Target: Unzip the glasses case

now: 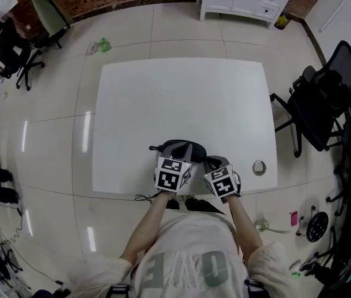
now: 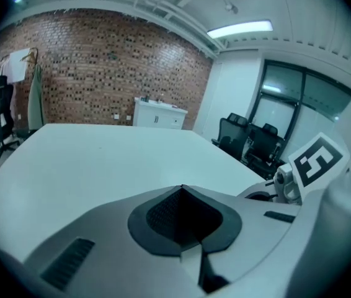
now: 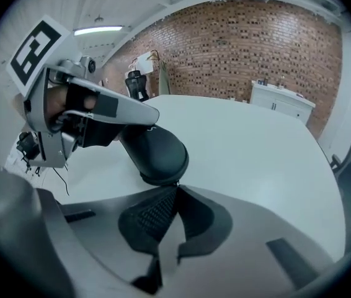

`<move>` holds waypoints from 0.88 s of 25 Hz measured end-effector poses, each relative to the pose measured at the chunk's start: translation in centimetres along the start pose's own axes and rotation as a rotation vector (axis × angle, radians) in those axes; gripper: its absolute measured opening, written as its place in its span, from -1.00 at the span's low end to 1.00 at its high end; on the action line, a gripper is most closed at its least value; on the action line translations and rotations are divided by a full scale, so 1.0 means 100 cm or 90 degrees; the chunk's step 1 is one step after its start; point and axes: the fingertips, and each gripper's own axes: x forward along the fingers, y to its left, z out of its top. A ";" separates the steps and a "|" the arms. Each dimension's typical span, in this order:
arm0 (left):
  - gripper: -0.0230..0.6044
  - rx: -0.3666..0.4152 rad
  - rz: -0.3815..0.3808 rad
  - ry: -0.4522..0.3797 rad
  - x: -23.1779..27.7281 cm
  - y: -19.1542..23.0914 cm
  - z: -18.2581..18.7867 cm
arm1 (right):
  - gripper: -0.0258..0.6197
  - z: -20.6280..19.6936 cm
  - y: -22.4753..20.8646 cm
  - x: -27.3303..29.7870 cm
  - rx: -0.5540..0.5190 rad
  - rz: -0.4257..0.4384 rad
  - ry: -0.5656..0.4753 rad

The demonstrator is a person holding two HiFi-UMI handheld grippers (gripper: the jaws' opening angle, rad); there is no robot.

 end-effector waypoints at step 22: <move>-0.91 -0.059 0.071 0.001 -0.031 0.064 -0.015 | -0.92 -0.015 0.083 -0.008 -0.139 0.109 0.008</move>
